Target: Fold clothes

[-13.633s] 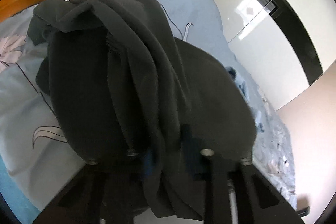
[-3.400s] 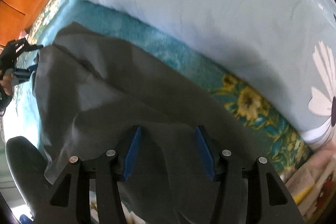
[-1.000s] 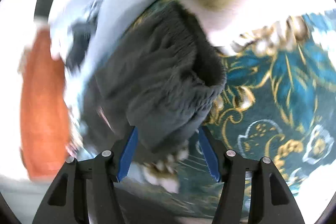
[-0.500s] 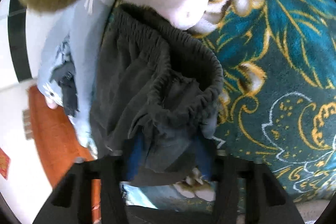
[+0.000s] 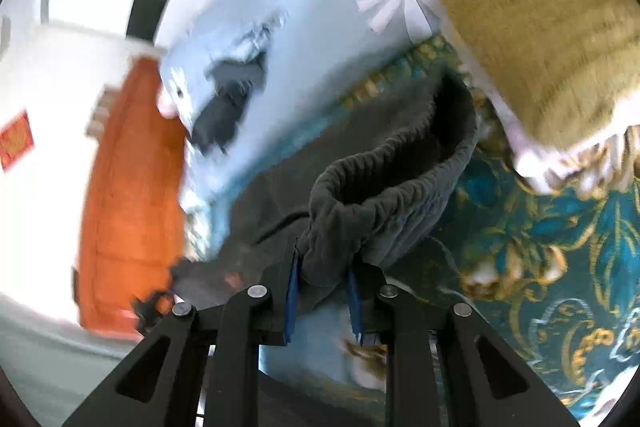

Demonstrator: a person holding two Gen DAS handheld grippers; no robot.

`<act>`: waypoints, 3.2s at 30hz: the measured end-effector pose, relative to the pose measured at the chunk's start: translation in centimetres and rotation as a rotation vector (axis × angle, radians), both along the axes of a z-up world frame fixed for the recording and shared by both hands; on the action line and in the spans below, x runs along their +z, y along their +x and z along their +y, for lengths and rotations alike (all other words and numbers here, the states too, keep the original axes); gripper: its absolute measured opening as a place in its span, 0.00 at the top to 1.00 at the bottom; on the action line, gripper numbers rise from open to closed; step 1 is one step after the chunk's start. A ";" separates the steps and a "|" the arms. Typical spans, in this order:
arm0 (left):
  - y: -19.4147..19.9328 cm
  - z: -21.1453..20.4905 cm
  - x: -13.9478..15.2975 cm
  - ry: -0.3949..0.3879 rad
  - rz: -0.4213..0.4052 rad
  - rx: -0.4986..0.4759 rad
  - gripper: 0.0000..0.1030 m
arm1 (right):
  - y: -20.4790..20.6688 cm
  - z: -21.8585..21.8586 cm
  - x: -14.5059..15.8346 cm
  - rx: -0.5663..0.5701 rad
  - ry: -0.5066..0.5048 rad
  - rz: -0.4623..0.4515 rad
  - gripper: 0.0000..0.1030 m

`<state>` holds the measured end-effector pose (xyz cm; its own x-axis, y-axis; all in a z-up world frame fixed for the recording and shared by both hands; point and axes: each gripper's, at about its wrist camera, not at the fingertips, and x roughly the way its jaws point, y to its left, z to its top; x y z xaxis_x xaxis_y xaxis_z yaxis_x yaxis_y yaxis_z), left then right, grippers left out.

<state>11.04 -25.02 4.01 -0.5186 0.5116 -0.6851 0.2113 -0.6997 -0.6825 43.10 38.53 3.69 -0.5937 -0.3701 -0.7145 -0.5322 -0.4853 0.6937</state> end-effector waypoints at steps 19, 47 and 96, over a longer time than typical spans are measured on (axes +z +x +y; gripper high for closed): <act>6.0 -3.5 -10.2 -0.081 -0.268 0.068 0.86 | 2.3 -0.9 -8.4 0.066 -0.018 -0.264 0.76; 4.9 3.8 2.7 0.086 -0.121 0.148 0.36 | -12.3 -7.0 0.0 0.498 0.347 0.010 0.54; 3.6 32.7 -2.0 -0.219 0.039 -0.533 0.89 | -15.4 -0.3 -5.0 0.126 0.276 -0.150 0.03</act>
<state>14.61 7.70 1.97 -0.2547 0.5577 -0.7900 -0.2319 -0.8283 -0.5100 27.66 38.20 -1.31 -0.4361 -0.2147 -0.8739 -0.5422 -0.7124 0.4456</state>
